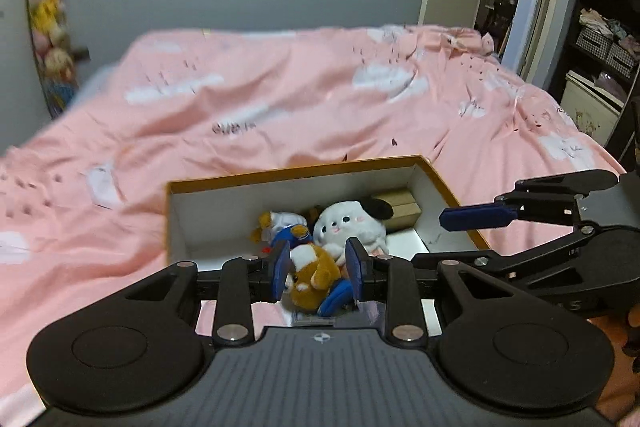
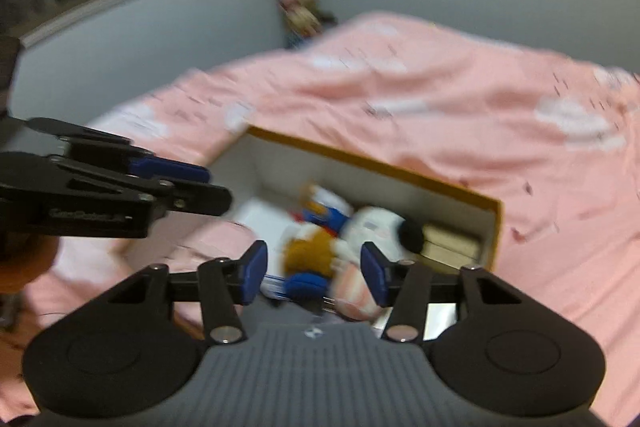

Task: Organize objects
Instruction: 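Withdraw both grippers from the box toward the crocheted fruit and yellow tape measure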

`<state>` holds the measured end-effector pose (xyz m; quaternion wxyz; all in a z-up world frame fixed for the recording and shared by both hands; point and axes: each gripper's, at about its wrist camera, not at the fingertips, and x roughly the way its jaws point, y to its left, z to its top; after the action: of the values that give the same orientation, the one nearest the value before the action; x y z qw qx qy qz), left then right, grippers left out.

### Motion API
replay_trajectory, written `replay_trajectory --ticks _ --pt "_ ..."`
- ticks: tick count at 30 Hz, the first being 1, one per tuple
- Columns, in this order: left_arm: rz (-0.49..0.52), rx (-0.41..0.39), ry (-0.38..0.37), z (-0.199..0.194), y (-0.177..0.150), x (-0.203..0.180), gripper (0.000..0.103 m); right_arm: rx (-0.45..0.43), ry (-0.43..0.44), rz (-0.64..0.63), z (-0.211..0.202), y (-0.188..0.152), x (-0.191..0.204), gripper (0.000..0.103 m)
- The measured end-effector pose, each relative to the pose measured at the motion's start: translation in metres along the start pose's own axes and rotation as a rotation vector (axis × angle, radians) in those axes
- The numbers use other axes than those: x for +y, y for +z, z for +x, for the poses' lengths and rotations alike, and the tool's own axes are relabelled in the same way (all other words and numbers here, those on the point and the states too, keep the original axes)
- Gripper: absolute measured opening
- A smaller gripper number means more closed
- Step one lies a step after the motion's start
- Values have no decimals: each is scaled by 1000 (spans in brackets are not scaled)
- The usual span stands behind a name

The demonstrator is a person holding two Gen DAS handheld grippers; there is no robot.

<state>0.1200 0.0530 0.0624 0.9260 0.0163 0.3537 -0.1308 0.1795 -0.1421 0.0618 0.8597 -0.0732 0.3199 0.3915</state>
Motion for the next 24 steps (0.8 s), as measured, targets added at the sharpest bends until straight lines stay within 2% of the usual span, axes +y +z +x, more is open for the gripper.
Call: replay_trajectory --ticks 2,6,8,11,13,16,20,24 --pt "-5 -12 23 -19 -12 -2 38 -10 13 -6 -14 -8 16 57" --pt "-20 25 65 -41 -41 -6 39 55 50 9 -22 -31 45 57" --pt "-51 76 90 -43 -58 -6 39 102 78 42 -18 -44 57 58" --pt "-120 203 115 -34 -83 -1 39 206 124 85 -3 -66 73 59" --pt "-153 272 103 -27 -100 2 38 277 121 100 8 -77 81 59" --pt "-185 328 132 -24 -119 5 38 338 117 115 18 -90 87 59" --pt "-211 361 175 -25 -133 11 38 418 123 128 33 -102 96 61" --pt "-212 358 191 -29 -138 13 38 483 150 100 52 -111 112 59"
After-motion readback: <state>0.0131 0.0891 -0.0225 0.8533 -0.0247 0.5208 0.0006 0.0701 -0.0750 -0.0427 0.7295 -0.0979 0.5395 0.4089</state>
